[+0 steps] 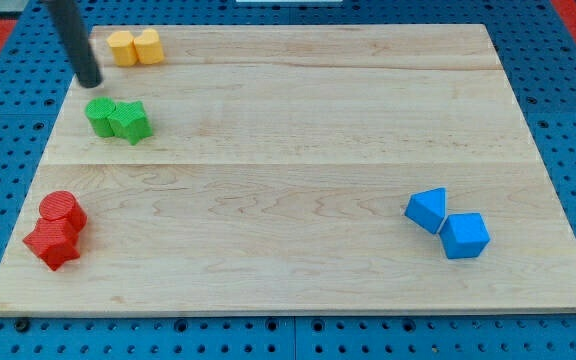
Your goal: Move the green circle along with green star towards the centre of the board
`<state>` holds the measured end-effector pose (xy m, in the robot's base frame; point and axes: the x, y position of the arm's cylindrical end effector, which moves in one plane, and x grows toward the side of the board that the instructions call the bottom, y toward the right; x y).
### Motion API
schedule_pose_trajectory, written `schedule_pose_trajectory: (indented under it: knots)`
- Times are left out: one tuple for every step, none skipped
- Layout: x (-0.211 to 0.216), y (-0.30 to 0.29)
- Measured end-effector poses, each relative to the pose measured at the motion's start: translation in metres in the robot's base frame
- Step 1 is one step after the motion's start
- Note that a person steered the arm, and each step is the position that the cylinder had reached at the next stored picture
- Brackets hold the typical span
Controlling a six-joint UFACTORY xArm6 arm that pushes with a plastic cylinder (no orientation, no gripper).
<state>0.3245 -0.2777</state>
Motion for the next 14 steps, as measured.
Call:
schedule_pose_trajectory:
  knots:
    - [0.039,0.029]
    - [0.052,0.095]
    - [0.069,0.103]
    - [0.070,0.075]
    - [0.102,0.051]
    - [0.127,0.080]
    - [0.130,0.121]
    - [0.120,0.134]
    - [0.119,0.140]
    - [0.121,0.140]
    - [0.131,0.109]
    - [0.127,0.106]
    - [0.108,0.123]
    - [0.086,0.142]
